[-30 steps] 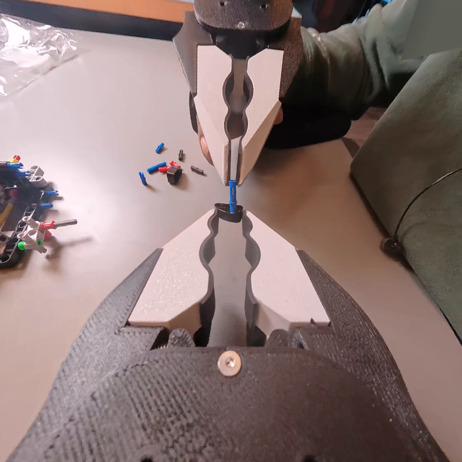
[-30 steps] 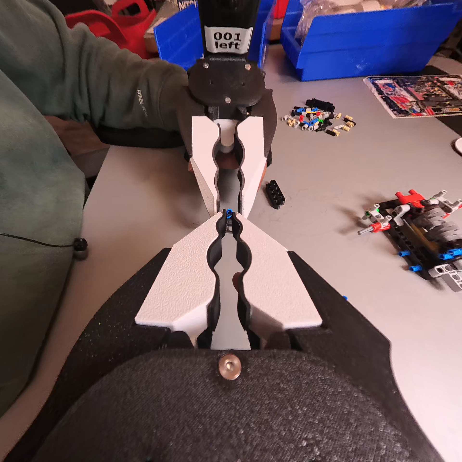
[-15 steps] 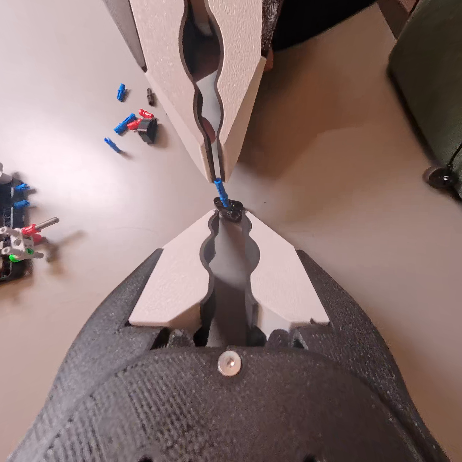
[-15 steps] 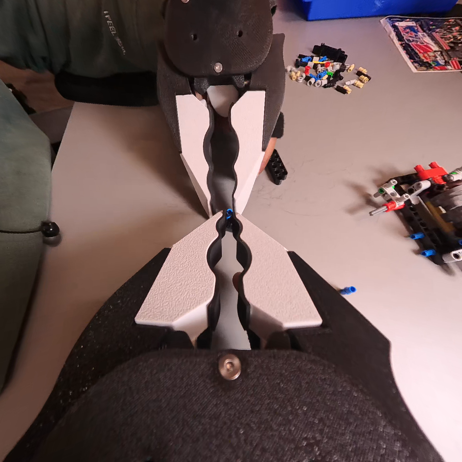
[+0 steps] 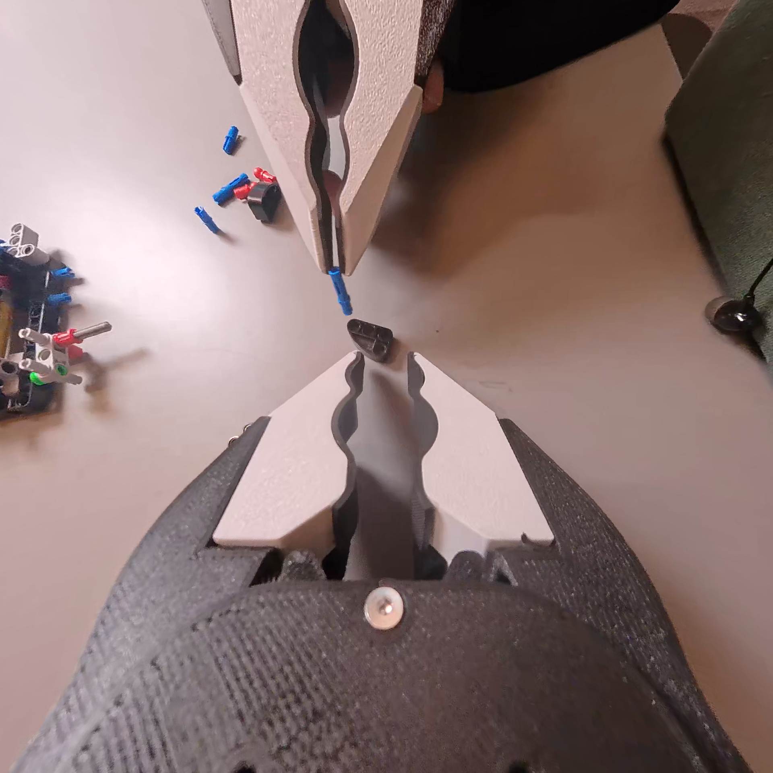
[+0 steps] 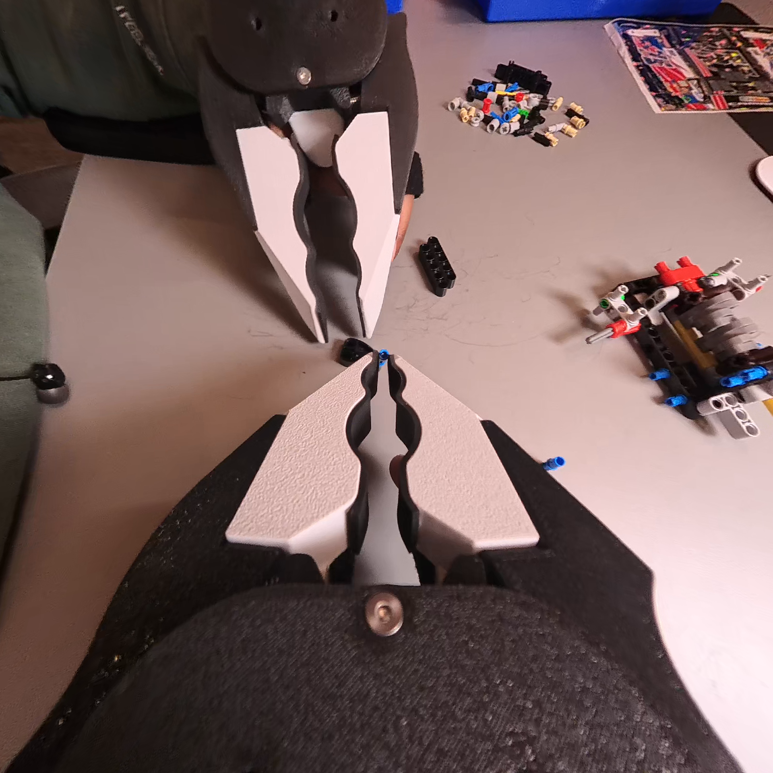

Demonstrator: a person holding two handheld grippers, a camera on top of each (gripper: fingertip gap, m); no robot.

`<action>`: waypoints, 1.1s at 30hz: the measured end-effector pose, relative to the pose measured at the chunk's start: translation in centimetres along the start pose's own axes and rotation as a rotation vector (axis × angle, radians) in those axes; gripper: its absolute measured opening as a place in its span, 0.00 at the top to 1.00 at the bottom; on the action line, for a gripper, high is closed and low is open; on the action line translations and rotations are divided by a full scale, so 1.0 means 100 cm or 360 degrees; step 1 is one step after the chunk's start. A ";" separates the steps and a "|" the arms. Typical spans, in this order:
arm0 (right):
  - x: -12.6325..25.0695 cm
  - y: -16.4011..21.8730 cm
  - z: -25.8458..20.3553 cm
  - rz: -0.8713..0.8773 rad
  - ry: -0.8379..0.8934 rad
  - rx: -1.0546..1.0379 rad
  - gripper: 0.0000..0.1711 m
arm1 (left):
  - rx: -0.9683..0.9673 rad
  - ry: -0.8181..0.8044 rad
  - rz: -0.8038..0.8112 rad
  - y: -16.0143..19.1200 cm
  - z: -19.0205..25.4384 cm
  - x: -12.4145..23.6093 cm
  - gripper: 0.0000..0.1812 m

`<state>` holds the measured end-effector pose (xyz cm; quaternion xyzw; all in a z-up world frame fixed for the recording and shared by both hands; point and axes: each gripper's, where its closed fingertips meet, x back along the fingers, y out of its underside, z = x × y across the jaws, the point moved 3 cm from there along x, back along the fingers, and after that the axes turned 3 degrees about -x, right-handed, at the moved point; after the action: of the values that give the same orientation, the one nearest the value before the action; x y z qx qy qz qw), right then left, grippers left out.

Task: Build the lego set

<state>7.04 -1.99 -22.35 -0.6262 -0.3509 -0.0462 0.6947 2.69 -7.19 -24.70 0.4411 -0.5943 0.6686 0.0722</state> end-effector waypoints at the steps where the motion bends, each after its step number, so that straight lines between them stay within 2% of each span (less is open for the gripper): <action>1: 0.000 0.000 0.002 0.0001 0.0021 -0.0005 0.99 | 0.0010 0.0002 -0.0002 0.000 -0.001 -0.001 0.89; 5: -0.004 0.002 0.007 -0.0027 0.0102 0.0023 0.99 | 0.0015 -0.0013 -0.0023 0.001 -0.004 -0.004 0.92; 16: -0.005 0.004 -0.001 -0.0064 0.0034 0.0050 0.99 | 0.0043 -0.0155 -0.0005 0.004 -0.017 0.001 0.97; 19: -0.003 0.004 -0.004 -0.0054 -0.0004 0.0035 0.99 | 0.0064 -0.0168 0.0024 0.003 -0.018 0.004 0.96; 27: 0.001 0.001 0.003 -0.0007 0.0024 -0.0010 0.99 | 0.0091 -0.0075 0.0026 0.001 -0.003 0.003 0.85; 33: -0.002 0.002 0.003 -0.0023 0.0042 -0.0004 0.99 | 0.0092 -0.0087 -0.0003 0.000 -0.002 -0.005 0.87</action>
<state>6.89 -1.69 -22.63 -0.6237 -0.3462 -0.0600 0.6982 2.88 -6.83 -25.03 0.4617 -0.5759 0.6732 0.0438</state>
